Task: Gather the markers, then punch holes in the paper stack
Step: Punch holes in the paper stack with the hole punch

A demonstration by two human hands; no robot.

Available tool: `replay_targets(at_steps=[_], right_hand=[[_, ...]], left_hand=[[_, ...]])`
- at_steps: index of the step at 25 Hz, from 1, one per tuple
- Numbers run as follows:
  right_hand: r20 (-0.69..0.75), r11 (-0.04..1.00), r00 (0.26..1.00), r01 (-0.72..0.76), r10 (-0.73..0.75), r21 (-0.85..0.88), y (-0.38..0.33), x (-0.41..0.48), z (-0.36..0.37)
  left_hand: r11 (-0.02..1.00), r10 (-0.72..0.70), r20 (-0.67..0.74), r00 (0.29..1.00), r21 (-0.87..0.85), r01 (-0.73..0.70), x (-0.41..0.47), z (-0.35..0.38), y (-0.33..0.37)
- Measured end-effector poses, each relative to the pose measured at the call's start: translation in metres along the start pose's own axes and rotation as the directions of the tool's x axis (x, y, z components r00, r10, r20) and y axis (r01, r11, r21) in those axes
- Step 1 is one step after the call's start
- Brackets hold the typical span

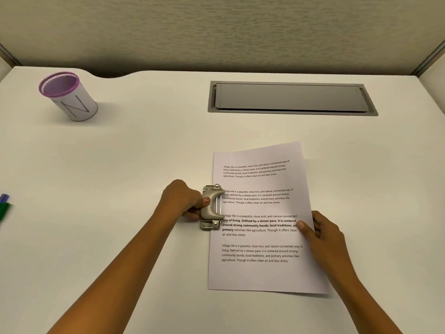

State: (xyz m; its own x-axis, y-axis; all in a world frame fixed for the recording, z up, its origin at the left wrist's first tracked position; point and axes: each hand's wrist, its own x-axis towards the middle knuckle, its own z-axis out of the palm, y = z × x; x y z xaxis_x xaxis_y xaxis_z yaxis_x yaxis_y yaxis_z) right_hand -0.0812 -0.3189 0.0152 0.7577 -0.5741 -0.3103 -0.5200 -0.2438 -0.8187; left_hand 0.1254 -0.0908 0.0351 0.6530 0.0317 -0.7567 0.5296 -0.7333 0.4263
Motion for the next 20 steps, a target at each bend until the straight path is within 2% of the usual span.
replay_targets(at_steps=[8,13,16,20], right_hand=[[0.015,1.0,1.0,0.007,-0.008,0.021,0.0011,0.001,-0.0014],[0.014,1.0,1.0,0.008,-0.008,0.019,0.0011,0.0013,-0.0012],[0.013,1.0,1.0,0.013,-0.014,0.025,0.0006,0.0009,-0.0008],[0.014,1.0,1.0,0.016,-0.016,0.015,0.0011,0.0012,-0.0011]], left_hand=[[0.957,0.116,-0.159,0.98,0.281,-0.067,-0.0027,0.0025,-0.0021],[0.943,0.135,-0.139,0.981,0.323,-0.084,-0.0024,0.0047,-0.0022],[0.958,0.106,-0.118,0.987,0.277,-0.07,-0.0026,0.004,0.0006],[0.96,0.113,-0.17,0.979,0.271,-0.064,-0.0057,0.0056,-0.0027]])
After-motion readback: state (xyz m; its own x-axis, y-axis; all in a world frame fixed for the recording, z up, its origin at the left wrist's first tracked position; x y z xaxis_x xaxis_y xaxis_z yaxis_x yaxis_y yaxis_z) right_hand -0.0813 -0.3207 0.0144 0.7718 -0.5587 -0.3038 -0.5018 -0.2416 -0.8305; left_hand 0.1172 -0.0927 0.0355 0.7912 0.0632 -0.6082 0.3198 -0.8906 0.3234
